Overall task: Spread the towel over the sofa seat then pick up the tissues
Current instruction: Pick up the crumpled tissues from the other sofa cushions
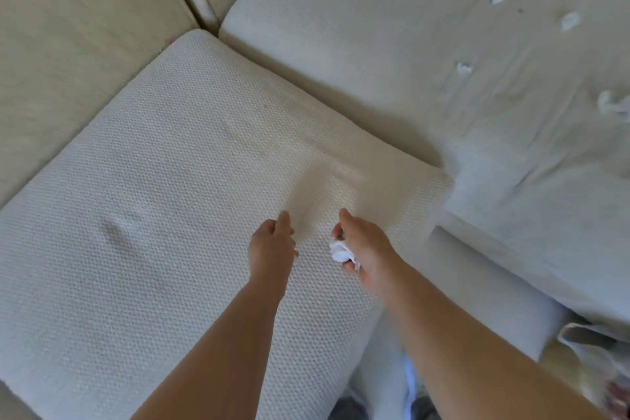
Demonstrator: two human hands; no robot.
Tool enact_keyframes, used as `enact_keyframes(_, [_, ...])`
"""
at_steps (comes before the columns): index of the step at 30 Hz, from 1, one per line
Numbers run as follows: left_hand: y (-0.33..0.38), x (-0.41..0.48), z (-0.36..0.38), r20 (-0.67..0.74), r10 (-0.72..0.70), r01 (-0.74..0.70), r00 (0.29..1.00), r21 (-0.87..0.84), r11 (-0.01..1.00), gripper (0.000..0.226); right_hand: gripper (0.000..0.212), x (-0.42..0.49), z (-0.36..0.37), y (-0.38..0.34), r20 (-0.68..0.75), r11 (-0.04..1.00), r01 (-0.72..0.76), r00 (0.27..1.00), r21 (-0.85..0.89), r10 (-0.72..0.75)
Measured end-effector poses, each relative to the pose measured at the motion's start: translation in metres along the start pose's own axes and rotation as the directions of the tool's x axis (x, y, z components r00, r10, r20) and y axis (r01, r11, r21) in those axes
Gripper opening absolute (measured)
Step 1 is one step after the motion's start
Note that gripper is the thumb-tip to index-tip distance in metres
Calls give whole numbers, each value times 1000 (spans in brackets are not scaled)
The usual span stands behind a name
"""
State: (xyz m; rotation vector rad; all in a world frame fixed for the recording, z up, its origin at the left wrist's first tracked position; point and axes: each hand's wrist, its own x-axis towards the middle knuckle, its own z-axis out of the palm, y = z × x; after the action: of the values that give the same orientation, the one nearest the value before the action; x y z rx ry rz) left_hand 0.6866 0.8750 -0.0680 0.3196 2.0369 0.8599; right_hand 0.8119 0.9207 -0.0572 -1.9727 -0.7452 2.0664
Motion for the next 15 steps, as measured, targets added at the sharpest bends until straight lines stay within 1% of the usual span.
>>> enact_keyframes(3, [10, -25, 40, 99, 22, -26, 995, 46, 999, 31, 34, -7, -29, 5, -82, 998, 34, 996, 44, -30])
enact_keyframes(6, [17, -53, 78, 169, 47, -63, 984, 87, 994, 31, 35, -14, -62, 11, -130, 995, 59, 990, 83, -48])
enact_keyframes(11, [19, -98, 139, 233, 102, -142, 967, 162, 976, 31, 32, -26, -134, 34, -193, 975, 108, 979, 196, -70])
enact_keyframes(15, [-2, -151, 205, 280, 107, -180, 954, 252, 951, 28, 30, -41, -212, 73, -218, 952, 101, 975, 288, -38])
